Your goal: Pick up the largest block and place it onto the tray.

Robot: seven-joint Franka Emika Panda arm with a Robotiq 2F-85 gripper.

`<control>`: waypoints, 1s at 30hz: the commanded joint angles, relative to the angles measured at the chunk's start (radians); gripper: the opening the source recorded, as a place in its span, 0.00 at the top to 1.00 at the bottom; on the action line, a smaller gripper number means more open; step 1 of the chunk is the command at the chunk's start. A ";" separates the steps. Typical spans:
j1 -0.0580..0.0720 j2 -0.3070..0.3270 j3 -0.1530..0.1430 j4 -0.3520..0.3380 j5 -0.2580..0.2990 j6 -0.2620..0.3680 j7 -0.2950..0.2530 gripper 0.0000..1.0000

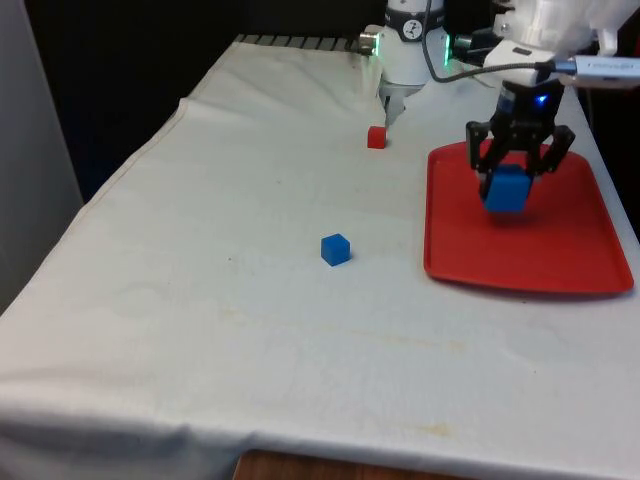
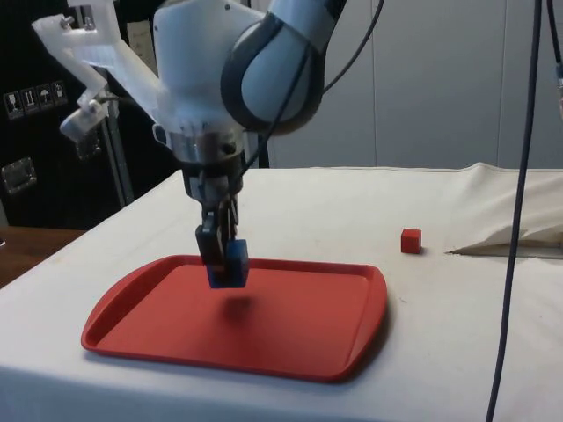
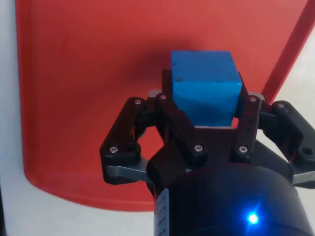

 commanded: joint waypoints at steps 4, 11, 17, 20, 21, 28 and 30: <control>-0.014 0.030 0.020 -0.006 0.034 0.051 -0.017 1.00; -0.021 0.062 0.034 -0.003 0.088 0.082 -0.050 1.00; -0.023 0.085 0.041 -0.001 0.135 0.108 -0.080 1.00; -0.024 0.090 0.043 0.001 0.153 0.110 -0.093 0.84; -0.024 0.092 0.044 0.001 0.158 0.111 -0.096 0.74; -0.024 0.101 0.046 0.004 0.176 0.120 -0.109 0.04; -0.024 0.102 0.046 0.004 0.177 0.120 -0.110 0.00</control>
